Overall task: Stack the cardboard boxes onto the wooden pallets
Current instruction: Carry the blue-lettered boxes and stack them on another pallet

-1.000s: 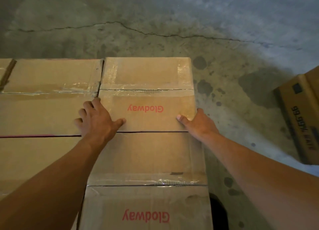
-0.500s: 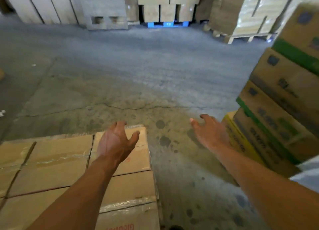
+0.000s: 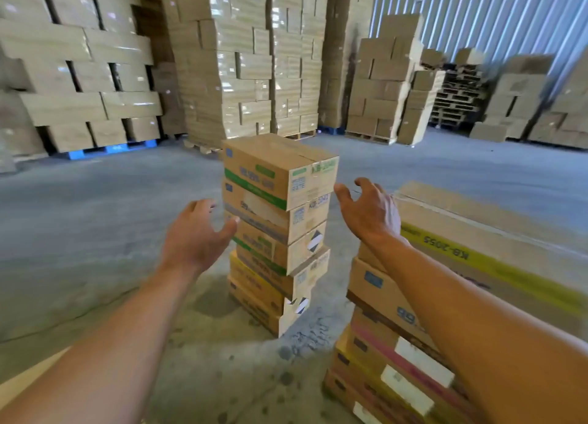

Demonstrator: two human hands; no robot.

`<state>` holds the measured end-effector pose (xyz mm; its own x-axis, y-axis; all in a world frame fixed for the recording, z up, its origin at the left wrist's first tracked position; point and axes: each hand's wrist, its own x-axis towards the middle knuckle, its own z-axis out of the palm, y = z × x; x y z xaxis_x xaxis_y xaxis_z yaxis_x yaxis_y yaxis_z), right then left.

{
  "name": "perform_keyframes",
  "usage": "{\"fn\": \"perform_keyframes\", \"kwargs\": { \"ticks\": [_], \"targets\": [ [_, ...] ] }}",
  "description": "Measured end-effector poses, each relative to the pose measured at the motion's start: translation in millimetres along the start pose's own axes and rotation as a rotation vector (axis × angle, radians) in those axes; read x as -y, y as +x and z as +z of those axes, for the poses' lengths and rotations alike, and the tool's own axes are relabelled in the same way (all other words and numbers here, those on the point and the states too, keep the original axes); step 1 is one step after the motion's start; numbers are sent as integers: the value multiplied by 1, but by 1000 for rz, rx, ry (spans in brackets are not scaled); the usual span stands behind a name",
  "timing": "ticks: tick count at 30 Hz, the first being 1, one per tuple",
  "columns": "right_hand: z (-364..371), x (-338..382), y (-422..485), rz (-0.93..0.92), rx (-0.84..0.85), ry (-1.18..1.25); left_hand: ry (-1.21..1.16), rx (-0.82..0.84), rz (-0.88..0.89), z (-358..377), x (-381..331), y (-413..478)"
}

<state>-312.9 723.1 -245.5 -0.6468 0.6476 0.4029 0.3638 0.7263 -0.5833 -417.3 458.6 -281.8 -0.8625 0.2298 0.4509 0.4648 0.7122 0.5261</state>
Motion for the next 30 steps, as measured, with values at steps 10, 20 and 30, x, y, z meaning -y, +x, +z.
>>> {"fn": "perform_keyframes", "kwargs": {
  "ticks": [10,20,30],
  "targets": [
    [-166,-189,2,390,-246,-75,-179,214,237,119,-214,6],
    [-191,-285,-29,683,-313,-123,-246,301,251,205,-273,38],
    [-144,-293,-45,883,-433,116,-393,452,88,261,-221,85]
  ]
}}
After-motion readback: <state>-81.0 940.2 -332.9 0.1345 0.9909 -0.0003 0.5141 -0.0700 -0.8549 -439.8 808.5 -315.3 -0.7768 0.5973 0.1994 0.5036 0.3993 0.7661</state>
